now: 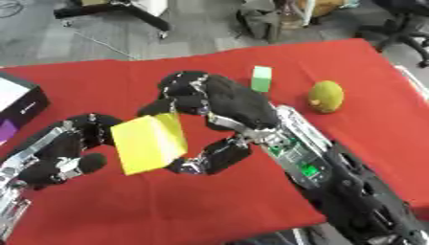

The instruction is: Pick up the objects with one hand, pass them to the other hand, and then place them into the box on the other side of the table.

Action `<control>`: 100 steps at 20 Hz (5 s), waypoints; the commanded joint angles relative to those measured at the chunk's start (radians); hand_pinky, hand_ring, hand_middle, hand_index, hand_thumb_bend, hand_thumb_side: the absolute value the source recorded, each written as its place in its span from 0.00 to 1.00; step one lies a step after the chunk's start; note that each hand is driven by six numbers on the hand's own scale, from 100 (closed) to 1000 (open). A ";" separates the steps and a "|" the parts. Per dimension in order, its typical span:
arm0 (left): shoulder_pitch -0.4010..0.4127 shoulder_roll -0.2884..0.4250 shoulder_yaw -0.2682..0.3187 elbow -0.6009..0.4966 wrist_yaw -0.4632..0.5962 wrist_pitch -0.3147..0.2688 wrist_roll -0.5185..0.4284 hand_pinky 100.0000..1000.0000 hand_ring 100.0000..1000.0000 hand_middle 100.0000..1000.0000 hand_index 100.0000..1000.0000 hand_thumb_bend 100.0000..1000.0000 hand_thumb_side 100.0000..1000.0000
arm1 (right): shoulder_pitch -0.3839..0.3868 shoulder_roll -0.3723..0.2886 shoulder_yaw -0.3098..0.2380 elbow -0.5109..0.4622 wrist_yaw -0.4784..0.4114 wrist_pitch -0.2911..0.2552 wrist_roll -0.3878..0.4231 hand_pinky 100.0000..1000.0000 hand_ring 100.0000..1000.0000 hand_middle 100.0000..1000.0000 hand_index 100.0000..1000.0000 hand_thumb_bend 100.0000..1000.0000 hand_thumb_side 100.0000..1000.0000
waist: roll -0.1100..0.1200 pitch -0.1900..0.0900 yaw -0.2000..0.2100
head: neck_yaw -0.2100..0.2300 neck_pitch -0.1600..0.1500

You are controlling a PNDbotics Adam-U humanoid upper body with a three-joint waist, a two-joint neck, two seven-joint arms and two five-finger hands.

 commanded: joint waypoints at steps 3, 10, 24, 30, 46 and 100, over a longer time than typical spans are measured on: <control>-0.028 0.024 -0.011 -0.037 0.021 -0.002 -0.036 0.77 0.58 0.52 0.74 0.76 0.48 | -0.021 -0.001 0.000 0.022 0.019 -0.007 -0.003 0.75 0.60 0.48 0.76 0.14 0.16 | 0.005 -0.007 0.004 | -0.009 -0.002; -0.075 0.027 -0.067 -0.070 0.030 0.033 -0.124 0.78 0.60 0.53 0.75 0.77 0.49 | -0.032 0.020 0.005 0.048 0.062 -0.027 -0.014 0.75 0.60 0.48 0.76 0.14 0.15 | 0.006 -0.006 0.007 | -0.003 -0.002; -0.144 0.001 -0.136 -0.061 0.036 0.101 -0.135 0.76 0.57 0.50 0.74 0.75 0.47 | -0.036 0.047 0.020 0.052 0.104 -0.044 -0.014 0.75 0.61 0.48 0.76 0.14 0.16 | 0.009 -0.005 0.005 | 0.021 -0.002; -0.162 -0.011 -0.171 -0.038 0.028 0.129 -0.141 0.76 0.56 0.49 0.73 0.74 0.47 | -0.039 0.056 0.021 0.046 0.119 -0.040 -0.013 0.75 0.61 0.48 0.77 0.14 0.16 | 0.011 -0.005 0.001 | 0.050 -0.002; -0.179 -0.026 -0.204 -0.027 0.027 0.140 -0.198 0.73 0.47 0.38 0.63 0.59 0.35 | -0.033 0.058 0.023 0.056 0.162 -0.027 -0.012 0.73 0.61 0.49 0.77 0.12 0.16 | 0.011 -0.004 -0.002 | 0.054 -0.002; -0.121 0.010 -0.124 0.008 0.031 0.168 -0.022 0.65 0.25 0.08 0.37 0.20 0.06 | 0.062 0.003 -0.070 -0.046 0.182 0.166 0.233 0.80 0.77 0.77 0.94 0.42 0.54 | 0.007 -0.012 -0.013 | -0.008 -0.002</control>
